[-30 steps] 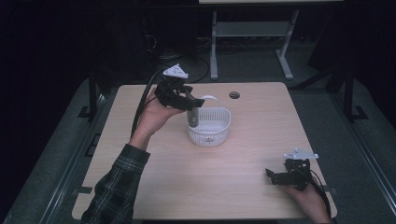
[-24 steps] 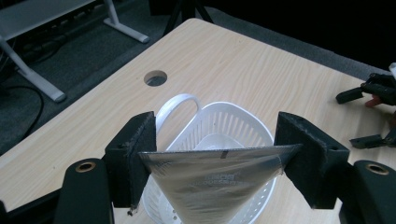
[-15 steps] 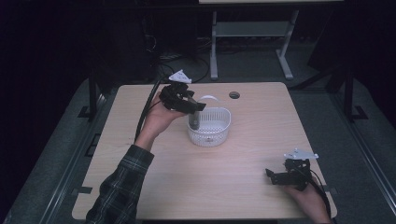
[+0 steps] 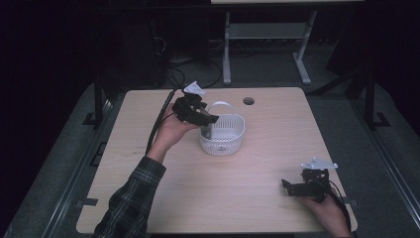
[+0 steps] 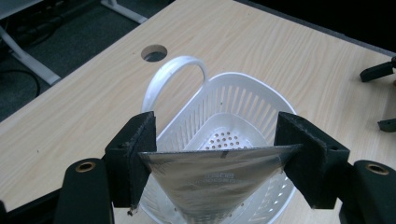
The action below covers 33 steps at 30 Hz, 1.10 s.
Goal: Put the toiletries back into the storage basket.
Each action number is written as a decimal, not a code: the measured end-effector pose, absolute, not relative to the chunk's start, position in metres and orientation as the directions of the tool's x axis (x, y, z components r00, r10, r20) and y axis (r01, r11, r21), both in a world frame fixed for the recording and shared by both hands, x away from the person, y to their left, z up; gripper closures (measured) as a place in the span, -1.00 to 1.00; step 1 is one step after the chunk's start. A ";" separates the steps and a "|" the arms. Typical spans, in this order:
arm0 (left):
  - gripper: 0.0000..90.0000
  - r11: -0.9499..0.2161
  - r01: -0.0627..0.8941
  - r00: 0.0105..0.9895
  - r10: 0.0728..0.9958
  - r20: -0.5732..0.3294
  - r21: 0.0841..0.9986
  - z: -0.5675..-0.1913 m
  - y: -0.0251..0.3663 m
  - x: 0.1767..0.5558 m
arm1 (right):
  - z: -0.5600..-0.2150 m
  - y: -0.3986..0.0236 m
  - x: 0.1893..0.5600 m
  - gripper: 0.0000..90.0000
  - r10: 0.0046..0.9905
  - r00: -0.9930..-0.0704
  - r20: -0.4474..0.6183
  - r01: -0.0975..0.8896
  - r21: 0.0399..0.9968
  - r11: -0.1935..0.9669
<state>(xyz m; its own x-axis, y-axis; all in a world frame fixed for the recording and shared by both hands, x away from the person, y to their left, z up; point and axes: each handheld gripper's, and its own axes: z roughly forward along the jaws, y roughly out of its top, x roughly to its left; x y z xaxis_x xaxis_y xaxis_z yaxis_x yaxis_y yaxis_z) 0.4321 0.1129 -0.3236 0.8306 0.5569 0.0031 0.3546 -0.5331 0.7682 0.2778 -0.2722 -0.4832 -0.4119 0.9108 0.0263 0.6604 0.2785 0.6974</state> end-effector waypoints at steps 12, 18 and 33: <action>-0.34 -0.555 0.367 0.831 0.557 0.005 0.746 -0.340 0.107 0.433 | -0.483 -0.272 0.278 -1.00 0.911 -0.412 0.026 0.661 0.697 0.278; -0.34 -0.557 0.375 0.827 0.562 0.003 0.741 -0.347 0.107 0.433 | -0.483 -0.272 0.278 -1.00 0.911 -0.412 0.026 0.661 0.697 0.279; -0.35 -0.575 0.383 0.831 0.556 0.002 0.723 -0.354 0.106 0.433 | -0.483 -0.272 0.278 -1.00 0.911 -0.412 0.026 0.661 0.697 0.279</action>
